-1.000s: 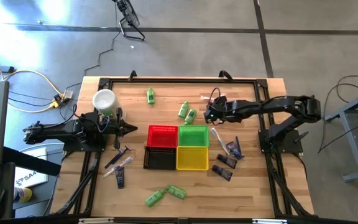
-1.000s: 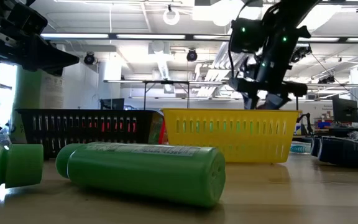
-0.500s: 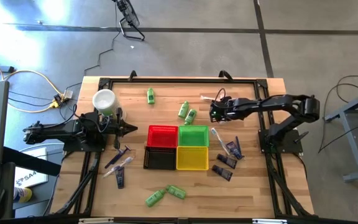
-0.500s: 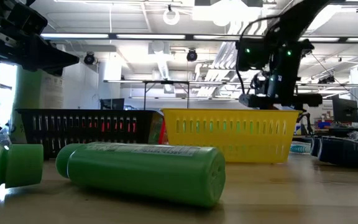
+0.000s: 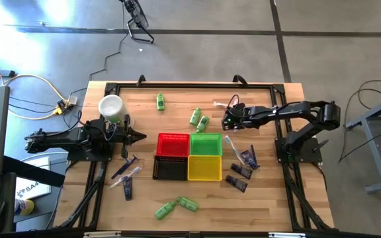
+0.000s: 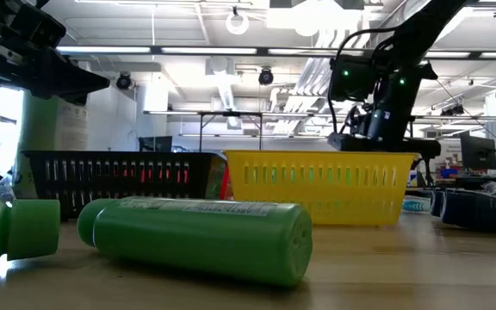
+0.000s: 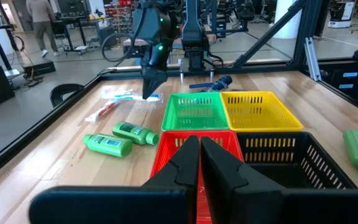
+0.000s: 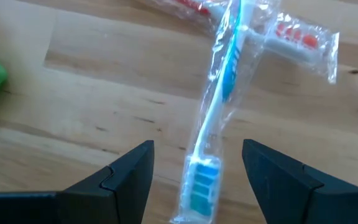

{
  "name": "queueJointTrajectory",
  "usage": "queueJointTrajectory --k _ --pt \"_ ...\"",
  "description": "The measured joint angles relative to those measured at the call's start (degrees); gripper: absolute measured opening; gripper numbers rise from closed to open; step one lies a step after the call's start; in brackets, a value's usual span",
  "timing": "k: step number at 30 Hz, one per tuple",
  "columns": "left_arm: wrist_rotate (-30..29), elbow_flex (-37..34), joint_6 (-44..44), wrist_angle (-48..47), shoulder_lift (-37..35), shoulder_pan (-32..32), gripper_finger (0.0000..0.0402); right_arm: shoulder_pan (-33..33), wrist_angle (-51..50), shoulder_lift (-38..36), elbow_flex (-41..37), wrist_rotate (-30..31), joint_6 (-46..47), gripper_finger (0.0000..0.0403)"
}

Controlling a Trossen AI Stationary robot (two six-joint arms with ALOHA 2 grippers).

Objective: Pick & Place Travel size toiletries
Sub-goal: Put the blue toothbrush into the red bin

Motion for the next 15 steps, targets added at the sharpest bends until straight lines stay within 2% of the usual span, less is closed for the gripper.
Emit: queueJointTrajectory --k 15 --pt "0.0 0.0 0.0 0.0 0.0 0.0 0.0012 0.1 1.9 0.0 -0.9 2.6 0.3 0.0238"
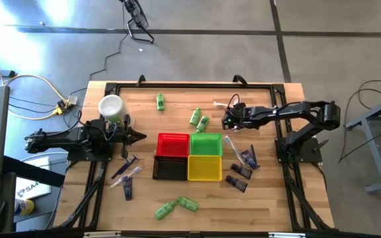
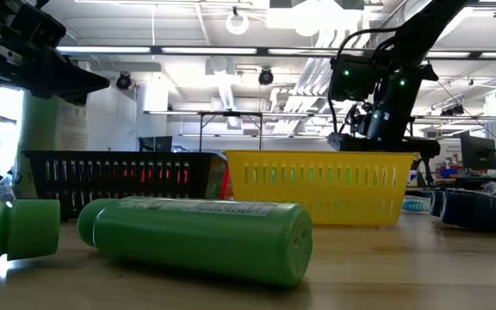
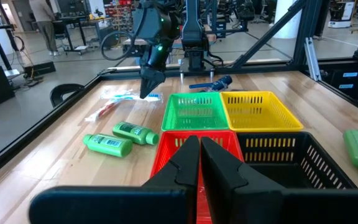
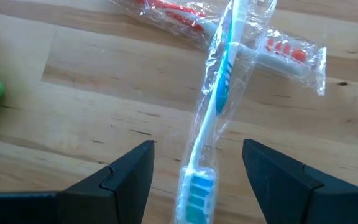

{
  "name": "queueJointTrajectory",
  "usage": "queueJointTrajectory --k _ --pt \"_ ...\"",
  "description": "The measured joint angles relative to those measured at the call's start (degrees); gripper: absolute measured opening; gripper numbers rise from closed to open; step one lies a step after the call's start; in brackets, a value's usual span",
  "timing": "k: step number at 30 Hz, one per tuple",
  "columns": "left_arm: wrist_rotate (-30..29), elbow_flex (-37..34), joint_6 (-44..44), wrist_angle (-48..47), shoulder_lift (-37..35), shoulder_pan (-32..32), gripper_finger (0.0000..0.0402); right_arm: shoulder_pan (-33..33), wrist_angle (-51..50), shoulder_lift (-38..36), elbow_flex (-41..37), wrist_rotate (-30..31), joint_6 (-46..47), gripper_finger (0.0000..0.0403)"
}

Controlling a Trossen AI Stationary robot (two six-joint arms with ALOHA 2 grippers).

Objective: Pick & Place Travel size toiletries
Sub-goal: Put the blue toothbrush into the red bin

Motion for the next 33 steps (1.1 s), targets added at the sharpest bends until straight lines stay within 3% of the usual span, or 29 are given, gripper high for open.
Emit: queueJointTrajectory --k 6,33 --pt "0.0 0.0 0.0 0.0 0.0 0.0 0.0012 0.0 6.6 0.0 -4.0 -0.6 0.1 0.0238" --pt "0.0 0.0 0.0 0.0 0.0 0.0 0.0012 0.0 1.2 0.0 -4.1 -0.4 2.9 0.0238"
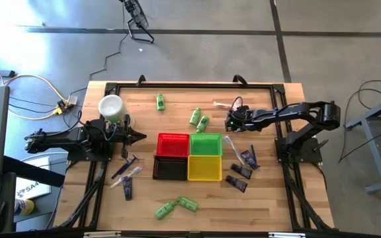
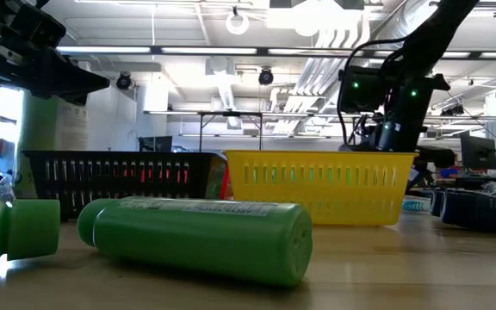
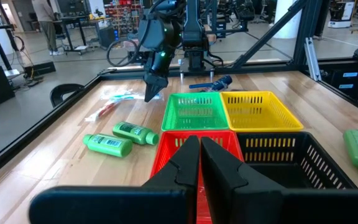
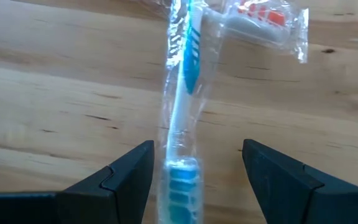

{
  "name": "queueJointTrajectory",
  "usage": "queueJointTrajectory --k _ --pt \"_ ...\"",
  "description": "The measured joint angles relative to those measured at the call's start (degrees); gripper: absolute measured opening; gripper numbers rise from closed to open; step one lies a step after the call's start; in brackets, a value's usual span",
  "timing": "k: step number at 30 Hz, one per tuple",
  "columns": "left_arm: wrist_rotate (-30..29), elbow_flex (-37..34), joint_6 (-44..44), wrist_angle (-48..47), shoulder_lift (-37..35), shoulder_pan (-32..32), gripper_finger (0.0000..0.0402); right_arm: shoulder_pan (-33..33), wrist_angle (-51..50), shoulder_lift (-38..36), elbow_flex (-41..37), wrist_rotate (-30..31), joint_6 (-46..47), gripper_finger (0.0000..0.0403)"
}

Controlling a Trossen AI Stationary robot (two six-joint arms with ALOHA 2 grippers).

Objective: Pick & Place Travel size toiletries
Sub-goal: Put the blue toothbrush into the red bin

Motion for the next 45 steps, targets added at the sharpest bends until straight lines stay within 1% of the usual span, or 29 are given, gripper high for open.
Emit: queueJointTrajectory --k 3,6,15,24,27,33,39,45 --pt "0.0 0.0 0.0 0.0 0.0 0.0 0.0012 0.0 0.5 0.0 0.0 0.0 -0.2 0.0237" --pt "0.0 0.0 0.0 0.0 0.0 0.0 0.0012 0.0 0.6 0.0 0.0 0.0 -0.4 0.0223" --pt "0.0 0.0 0.0 0.0 0.0 0.0 0.0012 0.0 0.6 0.0 0.0 -0.1 -0.4 0.0143" --pt "0.0 0.0 0.0 0.0 0.0 0.0 0.0012 0.0 0.7 0.0 0.1 -0.4 -0.4 0.0081" --pt "0.0 0.0 0.0 0.0 0.0 0.0 0.0012 0.0 0.7 0.0 0.1 -0.3 -0.4 0.0077" --pt "0.0 0.0 0.0 0.0 0.0 0.0 0.0012 0.0 0.7 0.0 0.1 -0.2 -0.5 0.0086" --pt "0.0 0.0 0.0 0.0 0.0 0.0 0.0012 0.0 0.7 0.0 0.1 0.0 -1.2 0.0069" --pt "0.0 0.0 0.0 0.0 0.0 0.0 0.0012 0.0 0.8 0.0 0.1 -0.1 -1.6 0.0067"
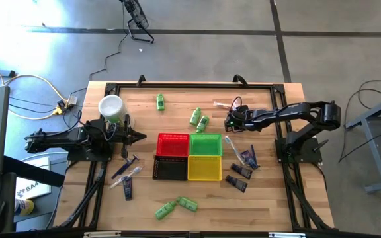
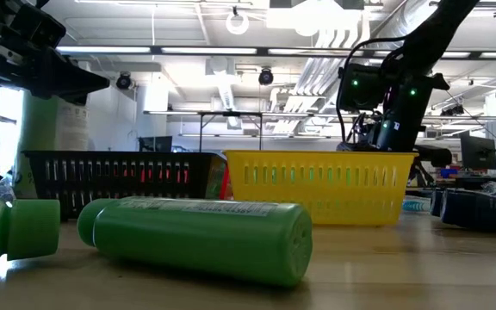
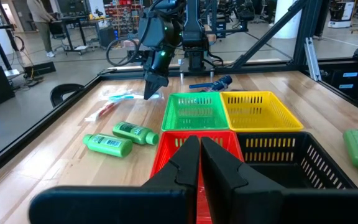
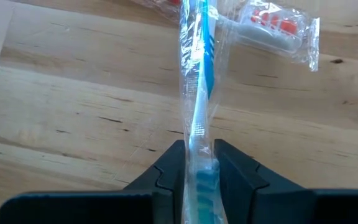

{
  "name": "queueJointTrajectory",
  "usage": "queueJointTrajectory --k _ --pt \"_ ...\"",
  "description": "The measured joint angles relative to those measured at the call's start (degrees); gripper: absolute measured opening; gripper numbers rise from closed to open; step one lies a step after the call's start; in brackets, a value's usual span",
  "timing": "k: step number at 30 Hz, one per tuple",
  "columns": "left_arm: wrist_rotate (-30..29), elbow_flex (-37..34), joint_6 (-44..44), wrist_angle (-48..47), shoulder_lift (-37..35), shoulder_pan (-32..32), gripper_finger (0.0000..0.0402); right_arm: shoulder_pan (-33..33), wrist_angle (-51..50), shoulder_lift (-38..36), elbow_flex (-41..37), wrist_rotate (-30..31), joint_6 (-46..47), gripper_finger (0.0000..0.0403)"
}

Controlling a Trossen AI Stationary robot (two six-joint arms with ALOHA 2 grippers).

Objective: Pick & Place Travel size toiletries
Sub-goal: Put the blue toothbrush into the red bin

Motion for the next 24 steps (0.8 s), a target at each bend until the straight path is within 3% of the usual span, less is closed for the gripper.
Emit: queueJointTrajectory --k 12,20,24 --pt "0.0 0.0 0.0 0.0 0.0 0.0 0.0012 0.0 -1.0 -3.5 -0.1 -4.0 -1.9 0.006" --pt "0.0 0.0 0.0 0.0 0.0 0.0 0.0012 0.0 -0.4 -11.0 -0.1 -3.4 -6.7 0.0009" --pt "0.0 0.0 0.0 0.0 0.0 0.0 0.0012 0.0 0.5 -14.3 -0.1 -3.1 -8.6 0.0008"
